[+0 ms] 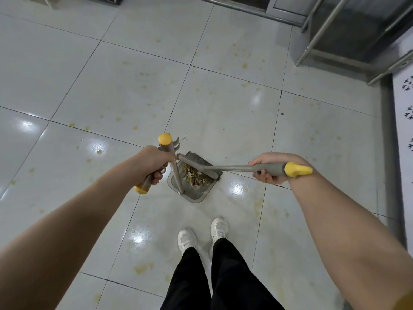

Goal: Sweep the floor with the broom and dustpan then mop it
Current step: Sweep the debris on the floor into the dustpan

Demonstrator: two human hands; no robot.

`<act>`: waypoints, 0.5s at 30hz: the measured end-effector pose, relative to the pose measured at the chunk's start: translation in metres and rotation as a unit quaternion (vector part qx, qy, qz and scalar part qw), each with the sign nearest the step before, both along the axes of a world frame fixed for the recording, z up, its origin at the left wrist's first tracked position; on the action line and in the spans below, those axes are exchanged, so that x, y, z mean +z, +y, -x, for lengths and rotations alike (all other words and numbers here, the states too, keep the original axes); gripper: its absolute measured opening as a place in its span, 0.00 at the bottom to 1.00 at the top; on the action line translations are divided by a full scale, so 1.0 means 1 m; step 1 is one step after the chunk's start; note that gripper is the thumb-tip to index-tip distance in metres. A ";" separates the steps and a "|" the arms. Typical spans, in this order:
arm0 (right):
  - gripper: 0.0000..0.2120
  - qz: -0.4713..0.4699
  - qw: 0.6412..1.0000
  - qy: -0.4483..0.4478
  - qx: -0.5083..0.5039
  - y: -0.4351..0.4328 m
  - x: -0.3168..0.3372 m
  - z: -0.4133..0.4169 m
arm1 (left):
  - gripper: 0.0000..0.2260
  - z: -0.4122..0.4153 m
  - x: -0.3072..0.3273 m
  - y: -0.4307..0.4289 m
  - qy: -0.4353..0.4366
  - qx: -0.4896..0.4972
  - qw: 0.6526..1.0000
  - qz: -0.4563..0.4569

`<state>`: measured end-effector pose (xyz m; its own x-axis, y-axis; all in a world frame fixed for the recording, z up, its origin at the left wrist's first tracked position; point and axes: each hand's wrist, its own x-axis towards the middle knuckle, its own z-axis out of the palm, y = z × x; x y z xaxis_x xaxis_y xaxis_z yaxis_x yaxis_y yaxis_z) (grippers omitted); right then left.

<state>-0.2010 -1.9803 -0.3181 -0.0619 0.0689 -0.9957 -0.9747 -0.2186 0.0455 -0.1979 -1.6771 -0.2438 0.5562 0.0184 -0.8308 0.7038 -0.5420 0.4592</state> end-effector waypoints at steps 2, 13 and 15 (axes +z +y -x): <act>0.19 0.006 1.000 -0.006 -0.016 -0.003 0.002 -0.004 | 0.12 0.006 -0.003 -0.004 0.003 -0.011 1.000 -0.011; 0.12 0.009 0.995 -0.044 -0.091 0.032 -0.024 0.006 | 0.12 -0.005 -0.006 -0.011 0.006 -0.017 1.000 0.002; 0.16 -0.014 0.998 -0.022 -0.055 0.031 -0.024 0.006 | 0.12 -0.007 -0.005 -0.014 0.004 -0.021 1.000 0.003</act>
<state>-0.2066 -1.9497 -0.3425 -0.0086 0.0997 -0.9950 -0.9938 -0.1115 -0.0026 -0.1907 -1.6908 -0.2493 0.5493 -0.0091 -0.8356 0.6847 -0.5684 0.4563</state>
